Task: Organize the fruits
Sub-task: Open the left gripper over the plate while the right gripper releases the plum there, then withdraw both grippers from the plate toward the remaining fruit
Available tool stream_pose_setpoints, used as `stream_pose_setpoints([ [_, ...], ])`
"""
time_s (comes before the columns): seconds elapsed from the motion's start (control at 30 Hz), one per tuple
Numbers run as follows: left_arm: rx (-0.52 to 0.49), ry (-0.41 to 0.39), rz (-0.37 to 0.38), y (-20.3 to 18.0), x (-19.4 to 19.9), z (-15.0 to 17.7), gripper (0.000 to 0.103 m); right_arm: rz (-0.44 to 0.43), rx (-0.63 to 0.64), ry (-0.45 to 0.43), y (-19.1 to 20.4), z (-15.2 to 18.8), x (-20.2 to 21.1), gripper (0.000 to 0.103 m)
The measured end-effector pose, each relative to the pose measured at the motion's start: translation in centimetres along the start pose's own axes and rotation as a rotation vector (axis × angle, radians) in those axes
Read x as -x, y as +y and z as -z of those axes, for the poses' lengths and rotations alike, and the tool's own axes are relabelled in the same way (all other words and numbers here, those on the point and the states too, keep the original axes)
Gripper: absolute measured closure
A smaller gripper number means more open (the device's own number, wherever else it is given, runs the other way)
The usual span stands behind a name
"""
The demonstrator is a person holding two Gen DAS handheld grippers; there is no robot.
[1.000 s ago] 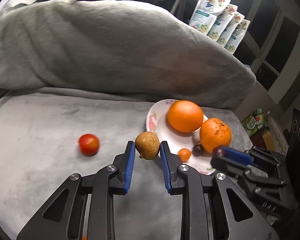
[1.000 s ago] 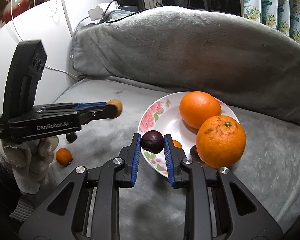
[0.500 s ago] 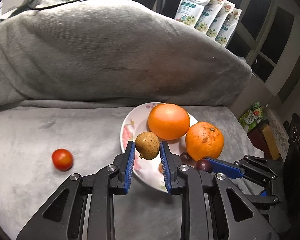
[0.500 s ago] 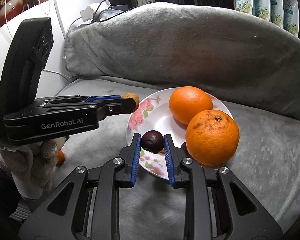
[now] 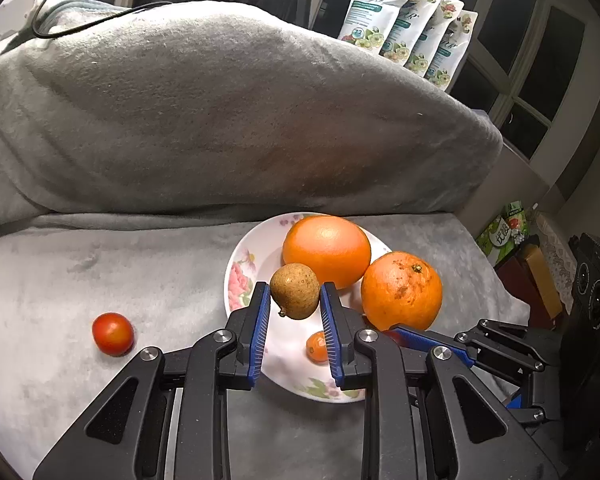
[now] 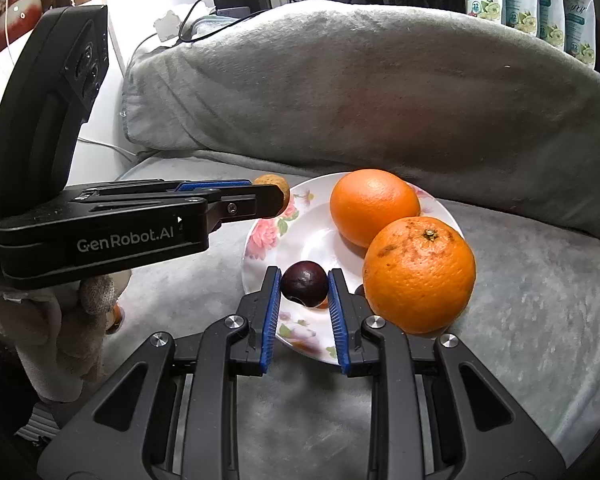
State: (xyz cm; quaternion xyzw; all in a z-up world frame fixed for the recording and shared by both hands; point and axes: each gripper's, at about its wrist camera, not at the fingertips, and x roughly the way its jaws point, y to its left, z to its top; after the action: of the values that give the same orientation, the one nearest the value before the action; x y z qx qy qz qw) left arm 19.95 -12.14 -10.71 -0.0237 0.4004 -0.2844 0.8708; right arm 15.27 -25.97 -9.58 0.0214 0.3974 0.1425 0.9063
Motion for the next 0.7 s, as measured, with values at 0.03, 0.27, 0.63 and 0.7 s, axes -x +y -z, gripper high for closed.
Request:
stream_pose_setpoints([
  [0.03,0.001,0.000,0.000,0.0,0.0,0.0,0.079,0.002,0.000,0.001,0.0,0.0,0.0,0.077],
  [0.27,0.001,-0.005,-0.003,-0.3,0.1,-0.3,0.073,-0.001,0.003,-0.011,0.0,-0.2,0.3,0.051],
  [0.63,0.007,-0.047,-0.022,-0.5,1.2,-0.7,0.032,-0.007,-0.007,-0.018,-0.1,0.0,0.6,0.027],
  [0.7,0.007,-0.051,-0.029,-0.5,1.3,-0.8,0.030,-0.006,-0.002,-0.030,0.0,0.1,0.8,0.022],
])
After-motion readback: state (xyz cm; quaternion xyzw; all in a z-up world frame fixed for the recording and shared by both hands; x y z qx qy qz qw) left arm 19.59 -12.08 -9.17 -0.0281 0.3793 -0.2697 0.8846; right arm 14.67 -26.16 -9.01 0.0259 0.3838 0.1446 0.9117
